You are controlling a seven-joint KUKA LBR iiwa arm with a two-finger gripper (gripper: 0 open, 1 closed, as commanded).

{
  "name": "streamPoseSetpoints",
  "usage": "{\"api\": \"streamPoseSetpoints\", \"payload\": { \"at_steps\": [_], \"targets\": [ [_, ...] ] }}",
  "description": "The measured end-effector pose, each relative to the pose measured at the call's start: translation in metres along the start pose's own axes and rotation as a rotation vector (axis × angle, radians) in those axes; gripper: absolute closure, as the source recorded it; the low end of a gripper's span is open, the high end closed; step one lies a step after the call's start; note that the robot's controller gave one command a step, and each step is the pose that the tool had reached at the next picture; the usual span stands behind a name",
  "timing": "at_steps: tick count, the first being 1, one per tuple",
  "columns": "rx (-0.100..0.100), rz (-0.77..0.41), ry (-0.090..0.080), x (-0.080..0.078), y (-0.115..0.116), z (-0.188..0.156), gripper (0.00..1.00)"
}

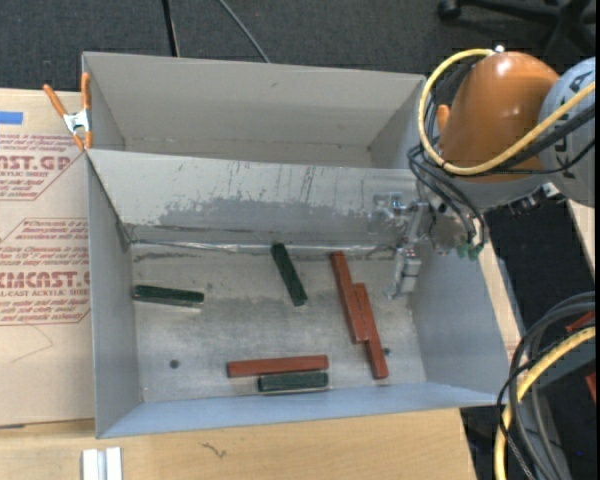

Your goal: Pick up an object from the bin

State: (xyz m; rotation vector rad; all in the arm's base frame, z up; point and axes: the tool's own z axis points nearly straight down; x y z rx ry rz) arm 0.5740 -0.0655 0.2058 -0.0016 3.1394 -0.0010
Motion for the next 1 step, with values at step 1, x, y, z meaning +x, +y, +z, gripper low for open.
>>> {"api": "streamPoseSetpoints", "payload": {
  "at_steps": [1],
  "targets": [
    [-0.002,0.131,0.009,0.0099,-0.0069,0.1347,0.0]
  ]
}}
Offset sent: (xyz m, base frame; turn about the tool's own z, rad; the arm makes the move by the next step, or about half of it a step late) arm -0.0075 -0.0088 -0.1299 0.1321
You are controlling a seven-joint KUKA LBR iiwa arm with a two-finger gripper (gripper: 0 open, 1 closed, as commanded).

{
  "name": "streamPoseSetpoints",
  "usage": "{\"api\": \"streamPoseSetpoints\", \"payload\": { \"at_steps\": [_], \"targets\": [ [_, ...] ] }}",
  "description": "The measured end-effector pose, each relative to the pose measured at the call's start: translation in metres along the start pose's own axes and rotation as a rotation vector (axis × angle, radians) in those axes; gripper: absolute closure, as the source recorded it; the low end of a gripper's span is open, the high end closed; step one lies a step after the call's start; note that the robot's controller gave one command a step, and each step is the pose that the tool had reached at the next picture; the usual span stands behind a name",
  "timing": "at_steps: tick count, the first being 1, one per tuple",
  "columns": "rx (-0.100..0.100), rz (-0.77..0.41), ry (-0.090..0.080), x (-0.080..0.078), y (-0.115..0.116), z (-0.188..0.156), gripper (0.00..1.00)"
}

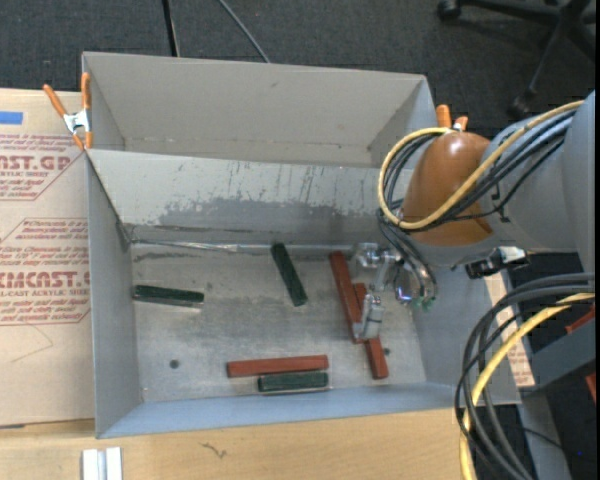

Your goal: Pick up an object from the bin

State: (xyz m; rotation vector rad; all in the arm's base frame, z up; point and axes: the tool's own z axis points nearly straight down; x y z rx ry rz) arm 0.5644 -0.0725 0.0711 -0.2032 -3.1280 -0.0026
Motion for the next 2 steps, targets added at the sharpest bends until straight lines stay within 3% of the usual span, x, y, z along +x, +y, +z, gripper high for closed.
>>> {"api": "streamPoseSetpoints", "payload": {
  "at_steps": [1,2],
  "targets": [
    [0.001,0.0,-0.011,-0.0032,-0.0003,-0.0053,1.0],
    [0.001,0.0,-0.01,-0.003,-0.0003,-0.0051,0.0]
  ]
}}
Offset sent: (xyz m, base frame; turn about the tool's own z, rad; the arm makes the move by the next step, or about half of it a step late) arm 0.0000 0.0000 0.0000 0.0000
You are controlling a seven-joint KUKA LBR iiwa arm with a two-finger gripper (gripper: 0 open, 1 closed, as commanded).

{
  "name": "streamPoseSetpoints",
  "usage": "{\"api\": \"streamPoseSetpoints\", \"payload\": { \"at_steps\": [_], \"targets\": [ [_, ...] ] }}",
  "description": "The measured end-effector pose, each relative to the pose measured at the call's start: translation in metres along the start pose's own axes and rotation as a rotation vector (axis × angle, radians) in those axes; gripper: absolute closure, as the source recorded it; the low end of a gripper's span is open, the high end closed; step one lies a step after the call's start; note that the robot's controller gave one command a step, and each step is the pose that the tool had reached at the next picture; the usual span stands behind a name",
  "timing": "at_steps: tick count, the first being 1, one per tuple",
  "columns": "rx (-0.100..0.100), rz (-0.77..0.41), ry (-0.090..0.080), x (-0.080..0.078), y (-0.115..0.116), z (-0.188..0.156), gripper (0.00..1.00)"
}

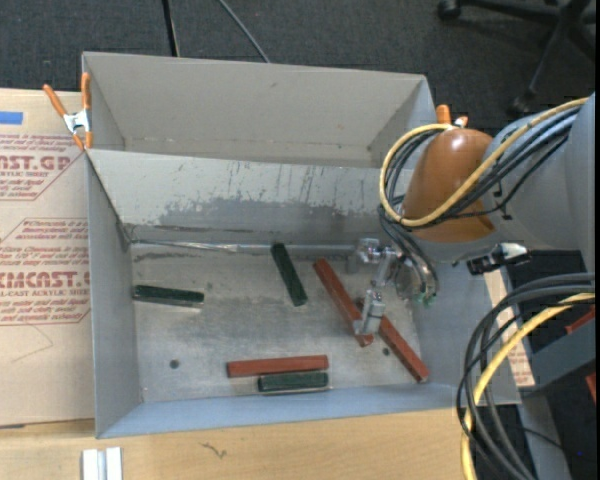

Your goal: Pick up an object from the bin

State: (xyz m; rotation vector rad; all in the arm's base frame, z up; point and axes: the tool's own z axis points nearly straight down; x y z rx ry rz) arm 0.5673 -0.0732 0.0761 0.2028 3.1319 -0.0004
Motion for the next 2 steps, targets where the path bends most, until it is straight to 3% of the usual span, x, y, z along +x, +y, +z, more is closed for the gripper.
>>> {"api": "streamPoseSetpoints", "payload": {
  "at_steps": [1,2],
  "targets": [
    [-0.002,-0.418,0.005,0.0409,0.0259,0.0069,0.0],
    [-0.002,-0.415,0.003,0.0402,0.0254,0.0067,1.0]
  ]
}}
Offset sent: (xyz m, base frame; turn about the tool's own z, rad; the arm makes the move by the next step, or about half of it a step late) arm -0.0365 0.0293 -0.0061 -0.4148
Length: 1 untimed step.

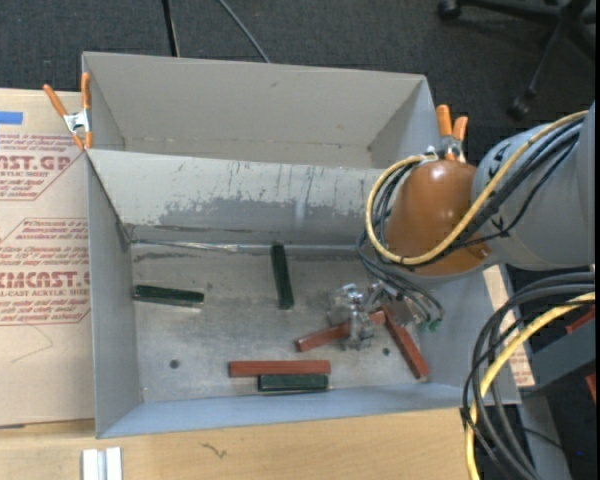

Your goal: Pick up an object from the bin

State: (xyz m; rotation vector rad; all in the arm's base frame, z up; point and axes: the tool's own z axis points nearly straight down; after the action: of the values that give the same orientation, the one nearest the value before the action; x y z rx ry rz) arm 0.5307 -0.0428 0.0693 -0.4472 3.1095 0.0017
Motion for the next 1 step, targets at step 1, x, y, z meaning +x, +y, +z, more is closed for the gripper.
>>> {"api": "streamPoseSetpoints", "payload": {
  "at_steps": [1],
  "targets": [
    [0.005,0.018,-0.008,0.0259,-0.01,-0.1279,1.0]
  ]
}}
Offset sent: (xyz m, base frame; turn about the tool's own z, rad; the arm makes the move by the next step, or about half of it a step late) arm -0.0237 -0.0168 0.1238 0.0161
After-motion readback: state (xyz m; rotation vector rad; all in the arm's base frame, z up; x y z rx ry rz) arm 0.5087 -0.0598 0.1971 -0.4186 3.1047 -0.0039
